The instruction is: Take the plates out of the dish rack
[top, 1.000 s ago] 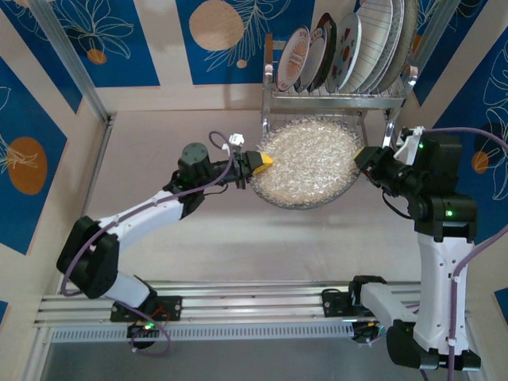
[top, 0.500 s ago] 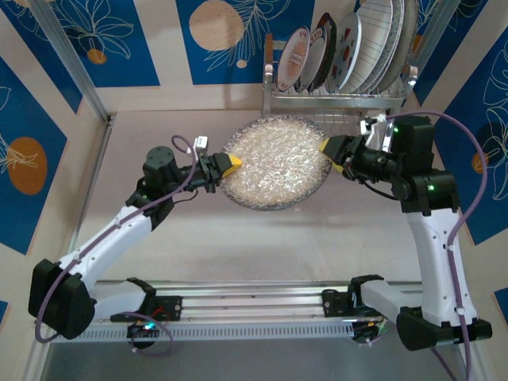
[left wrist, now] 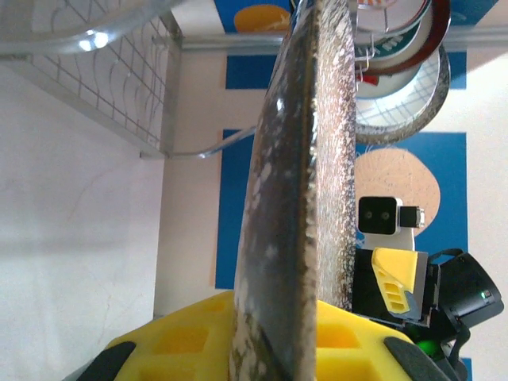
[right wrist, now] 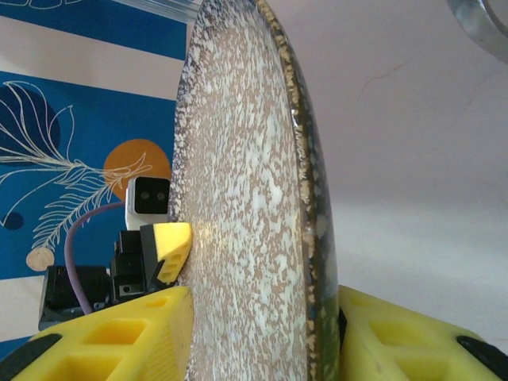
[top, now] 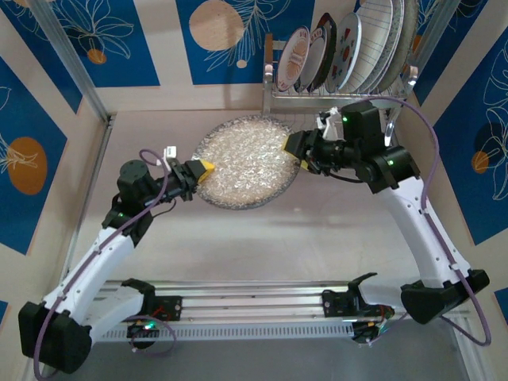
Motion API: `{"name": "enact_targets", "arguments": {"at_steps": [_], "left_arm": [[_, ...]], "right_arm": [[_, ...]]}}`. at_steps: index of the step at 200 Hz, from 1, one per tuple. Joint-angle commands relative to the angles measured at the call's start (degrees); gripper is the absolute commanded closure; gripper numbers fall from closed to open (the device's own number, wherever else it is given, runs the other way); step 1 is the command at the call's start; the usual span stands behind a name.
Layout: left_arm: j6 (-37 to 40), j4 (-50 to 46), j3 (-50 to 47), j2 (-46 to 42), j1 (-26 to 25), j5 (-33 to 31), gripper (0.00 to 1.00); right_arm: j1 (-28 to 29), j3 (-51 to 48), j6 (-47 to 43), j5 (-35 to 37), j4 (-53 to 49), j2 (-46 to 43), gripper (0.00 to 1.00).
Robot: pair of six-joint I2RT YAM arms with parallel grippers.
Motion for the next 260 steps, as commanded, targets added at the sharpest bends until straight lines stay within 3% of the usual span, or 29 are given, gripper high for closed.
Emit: {"name": "enact_targets", "arguments": {"at_steps": [1,108,155,236,260], "left_arm": [[-3.17,8.95,0.08,-4.29,2.14,-7.83,1.00],[-1.80,-0.67,-3.01,-18.69,4.06,-30.56,1.00],[1.46,-3.22,0.12,-18.23,4.10,-37.93,1.00],[4.64,9.24,-0.67,-6.87,4.19,-43.38,1.00],[4.42,13.78,-2.49,-2.74,5.06,-44.73,1.00]], "right_arm": [[4.09,2.97,2.25,-0.26,4.22,1.28,0.54],[12.26,6.75,4.13,8.00,9.33,8.27,0.49],[12.44,7.33,3.04,8.94,8.95,8.11,0.48],[11.94,2.32,-0.84,7.29,12.89,4.48,0.47],[12.08,-3.81,-3.38,7.01,19.89,0.81,0.48]]}}
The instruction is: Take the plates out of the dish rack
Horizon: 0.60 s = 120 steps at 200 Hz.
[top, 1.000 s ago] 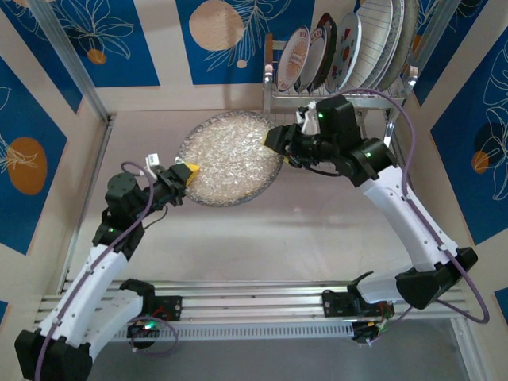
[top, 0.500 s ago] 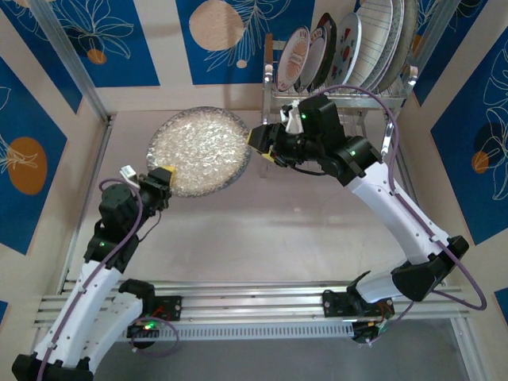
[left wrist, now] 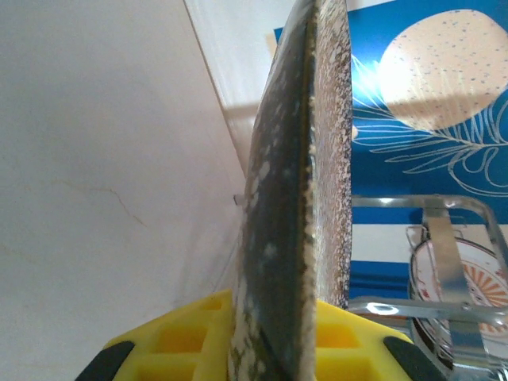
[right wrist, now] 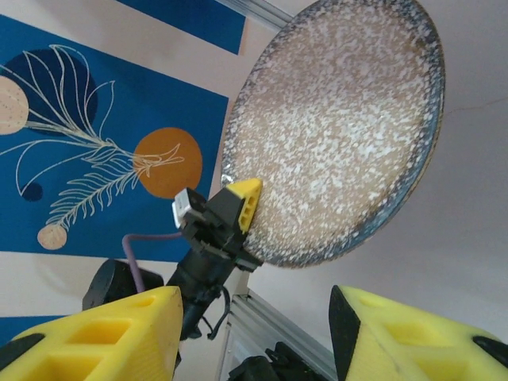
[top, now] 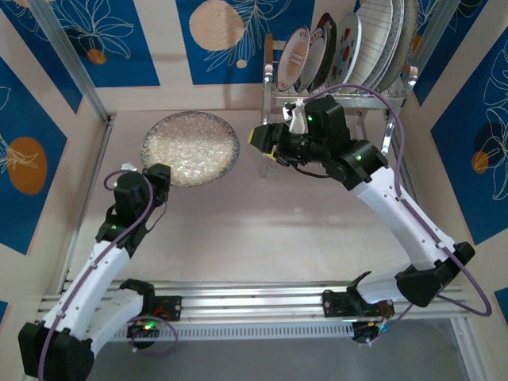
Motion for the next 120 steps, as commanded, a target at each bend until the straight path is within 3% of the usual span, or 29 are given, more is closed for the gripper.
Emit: {"name": "enact_targets", "arguments": {"at_steps": [1,44,120], "left_arm": [[-0.82,23.73,2.44,1.00,1.53,-2.24,1.00],[-1.31,32.92,1.68,11.77,6.37,1.75,1.00],[-1.50,45.87,2.08,27.85,15.51,9.87,1.00]], "right_arm": [[0.09,-5.70,-3.84,-0.85,7.69,-4.38,0.48],[0.99,-22.89,-10.35,3.14,29.46,-15.74,0.46],[0.95,-29.95,-16.11,4.37,36.41,-21.30,0.33]]}}
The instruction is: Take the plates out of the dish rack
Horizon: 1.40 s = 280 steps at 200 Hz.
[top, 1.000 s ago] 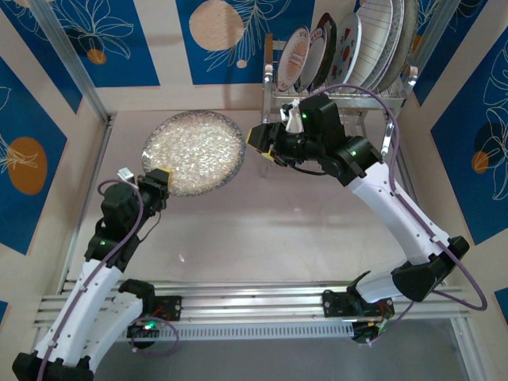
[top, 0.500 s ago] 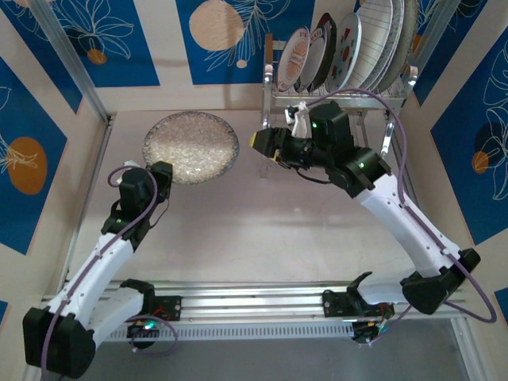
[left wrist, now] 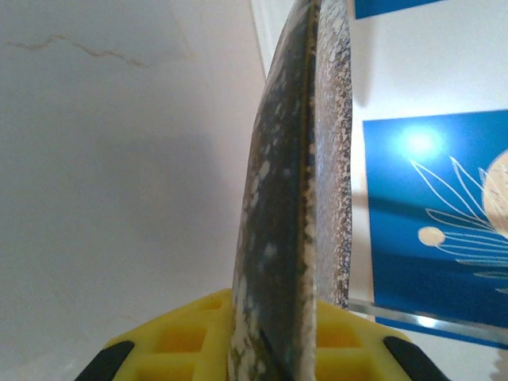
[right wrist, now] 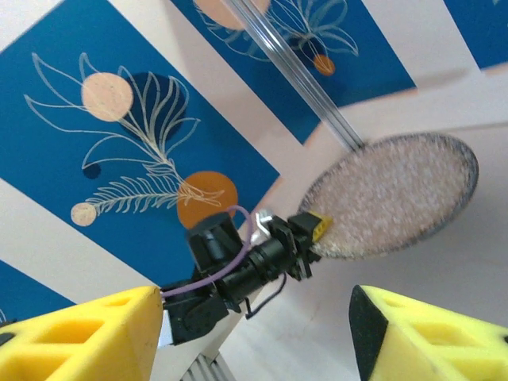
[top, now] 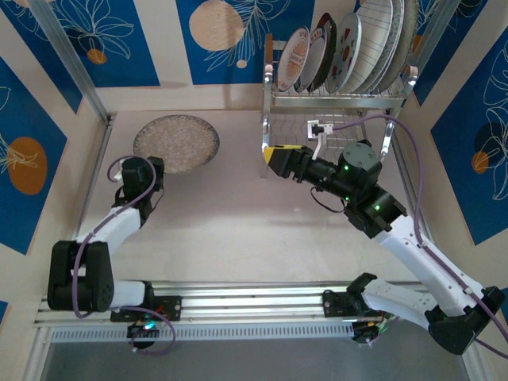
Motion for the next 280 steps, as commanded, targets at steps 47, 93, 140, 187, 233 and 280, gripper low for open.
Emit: {"name": "enact_targets", "arguments": {"at_steps": [47,93,140,187,233,280], "left_arm": [[-1.69,31.23,4.95,11.81,6.20,10.02,1.00],[-0.42,34.04,8.51,19.92,8.94,13.41,1.00],[-0.15,35.89,11.99,26.95,10.69,15.60,1.00],[0.69,35.35,15.13,32.48,10.84,18.89,1.00],[1.71,34.27,16.95,35.51,10.81,20.99,1.00],[2.78,31.29,20.04,38.70,9.96,23.23,1.00]], "right_arm": [[0.19,-1.85,-4.77,2.87,3.23,-1.41,0.32],[-0.17,-1.49,-4.63,3.50,2.39,-1.21,0.32],[-0.52,-1.22,-4.56,2.89,2.20,-0.59,0.32],[-1.13,-1.05,-4.00,3.04,1.99,0.07,0.32],[-1.49,-0.69,-3.67,2.96,1.18,0.39,0.32],[-1.49,-0.34,-2.96,2.40,0.92,1.24,0.32]]}}
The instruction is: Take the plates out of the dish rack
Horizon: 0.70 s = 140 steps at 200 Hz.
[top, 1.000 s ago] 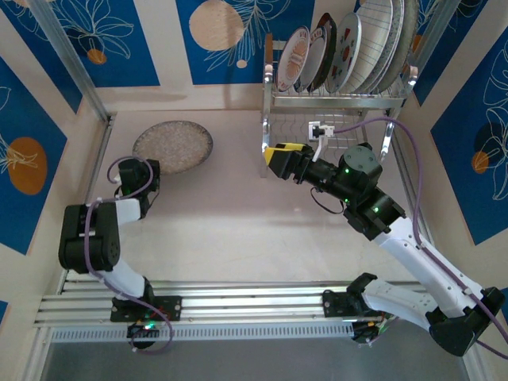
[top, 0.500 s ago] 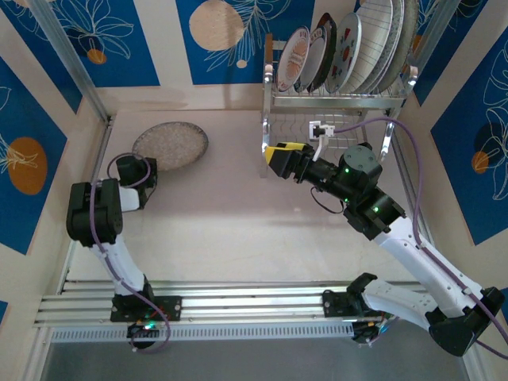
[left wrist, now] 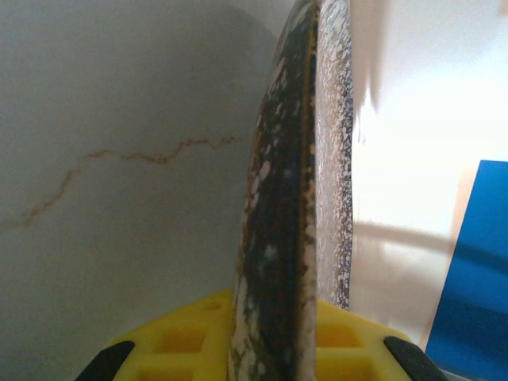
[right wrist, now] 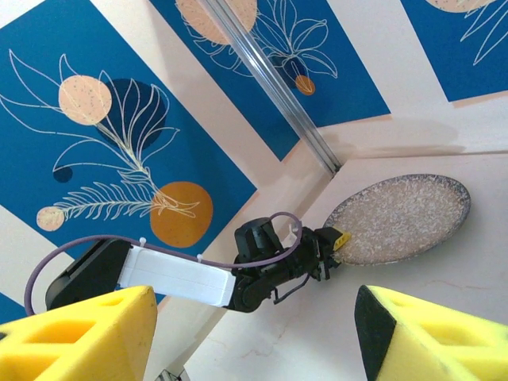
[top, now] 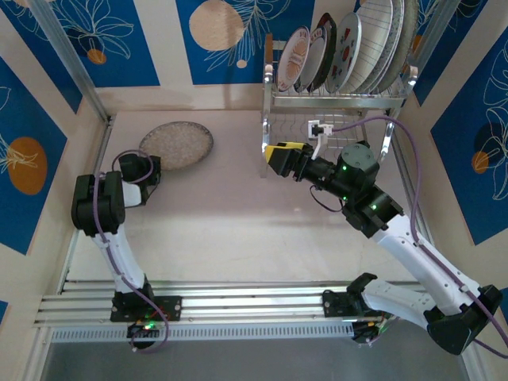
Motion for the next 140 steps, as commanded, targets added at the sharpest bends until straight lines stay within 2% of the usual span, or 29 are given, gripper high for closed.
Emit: {"name": "enact_targets", "arguments": {"at_steps": [1,78,112,140], "left_arm": [[0.58,10.68,5.65,0.22,-0.37,5.34,1.00],[3.54,6.84,6.27,2.13,-0.03,2.71,1.00],[3.46,5.77,9.58,3.96,1.11,0.72,1.00],[3.86,4.52,12.32,5.48,1.71,1.51,1.00]], "right_arm": [[-0.22,1.17,0.39,0.27,-0.10,0.35,0.32],[-0.14,3.28,0.91,-1.42,-2.53,1.67,0.32],[-0.20,3.78,0.83,-1.65,-3.64,1.50,0.32],[-0.22,4.42,0.65,-1.95,-4.93,1.49,0.32]]}}
